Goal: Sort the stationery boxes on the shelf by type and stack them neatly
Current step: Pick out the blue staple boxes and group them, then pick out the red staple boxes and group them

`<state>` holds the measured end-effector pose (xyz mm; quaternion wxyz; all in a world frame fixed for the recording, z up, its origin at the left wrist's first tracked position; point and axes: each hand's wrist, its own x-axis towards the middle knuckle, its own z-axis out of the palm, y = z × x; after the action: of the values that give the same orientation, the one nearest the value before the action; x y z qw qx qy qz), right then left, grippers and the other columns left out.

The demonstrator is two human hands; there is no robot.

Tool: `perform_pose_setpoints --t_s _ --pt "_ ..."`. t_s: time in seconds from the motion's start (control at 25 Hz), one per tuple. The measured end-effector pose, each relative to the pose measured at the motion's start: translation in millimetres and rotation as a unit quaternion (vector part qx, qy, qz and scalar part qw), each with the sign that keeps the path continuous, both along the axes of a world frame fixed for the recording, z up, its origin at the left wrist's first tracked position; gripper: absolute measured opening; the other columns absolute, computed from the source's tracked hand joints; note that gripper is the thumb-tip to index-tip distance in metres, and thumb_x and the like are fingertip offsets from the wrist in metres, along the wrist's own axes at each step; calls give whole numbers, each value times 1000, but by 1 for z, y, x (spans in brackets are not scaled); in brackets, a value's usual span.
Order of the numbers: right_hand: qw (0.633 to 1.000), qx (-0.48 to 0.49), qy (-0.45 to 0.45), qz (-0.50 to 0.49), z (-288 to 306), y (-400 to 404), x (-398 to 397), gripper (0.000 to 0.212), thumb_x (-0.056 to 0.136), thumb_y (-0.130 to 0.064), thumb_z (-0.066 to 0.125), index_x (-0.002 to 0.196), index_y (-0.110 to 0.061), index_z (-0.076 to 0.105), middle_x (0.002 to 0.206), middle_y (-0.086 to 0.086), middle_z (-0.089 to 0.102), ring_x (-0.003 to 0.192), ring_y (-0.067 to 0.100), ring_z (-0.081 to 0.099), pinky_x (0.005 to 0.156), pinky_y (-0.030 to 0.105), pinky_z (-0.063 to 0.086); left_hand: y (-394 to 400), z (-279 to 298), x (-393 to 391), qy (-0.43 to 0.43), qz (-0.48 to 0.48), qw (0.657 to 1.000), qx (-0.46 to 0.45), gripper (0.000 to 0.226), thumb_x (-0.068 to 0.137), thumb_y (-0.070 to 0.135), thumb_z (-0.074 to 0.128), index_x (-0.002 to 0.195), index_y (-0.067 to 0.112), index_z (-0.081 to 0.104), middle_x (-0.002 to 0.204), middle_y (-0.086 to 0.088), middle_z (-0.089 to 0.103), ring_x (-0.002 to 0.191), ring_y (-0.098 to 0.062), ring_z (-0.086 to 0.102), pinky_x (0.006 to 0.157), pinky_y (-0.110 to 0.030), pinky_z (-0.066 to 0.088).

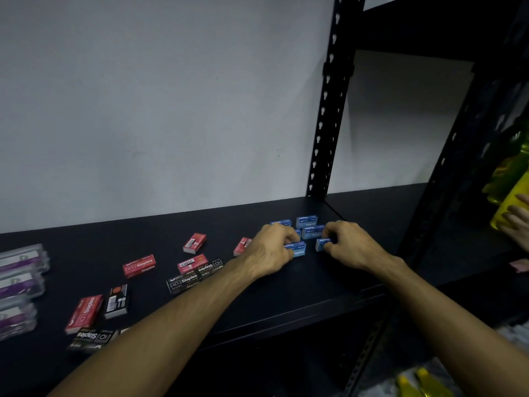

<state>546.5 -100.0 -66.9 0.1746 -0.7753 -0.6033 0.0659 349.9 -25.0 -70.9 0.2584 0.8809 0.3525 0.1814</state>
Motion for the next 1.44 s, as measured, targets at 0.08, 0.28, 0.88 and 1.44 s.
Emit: perform_pose_setpoints --t_s 0.08,0.28,0.88,1.44 --pt "1000 4 1 6 -2 0 0 6 82 -24 65 79 -26 60 82 -7 63 72 10 61 65 34 54 -1 -3 4 0 -1 1000 5 37 90 6 64 126 15 64 128 -4 64 116 -16 61 94 -25 49" --pt "1000 11 4 19 -8 1 0 8 84 -21 64 81 -28 61 85 -8 61 75 8 59 66 29 51 -1 -7 10 4 -4 1000 19 40 90 4 63 129 14 62 131 -6 63 118 -18 60 98 -27 48" --pt "994 71 -82 5 -4 1 -3 19 86 -31 60 105 -29 64 103 -7 52 99 12 48 74 29 39 13 5 -19 -9 -13 999 47 32 92 27 65 123 23 64 101 7 65 90 -9 63 82 -30 55" --pt "974 82 -82 196 17 48 -89 34 92 -20 56 123 -30 64 119 -9 58 111 11 45 94 33 42 65 27 -121 32 61 997 31 23 88 33 70 110 25 69 86 13 64 77 -1 61 68 -20 44"
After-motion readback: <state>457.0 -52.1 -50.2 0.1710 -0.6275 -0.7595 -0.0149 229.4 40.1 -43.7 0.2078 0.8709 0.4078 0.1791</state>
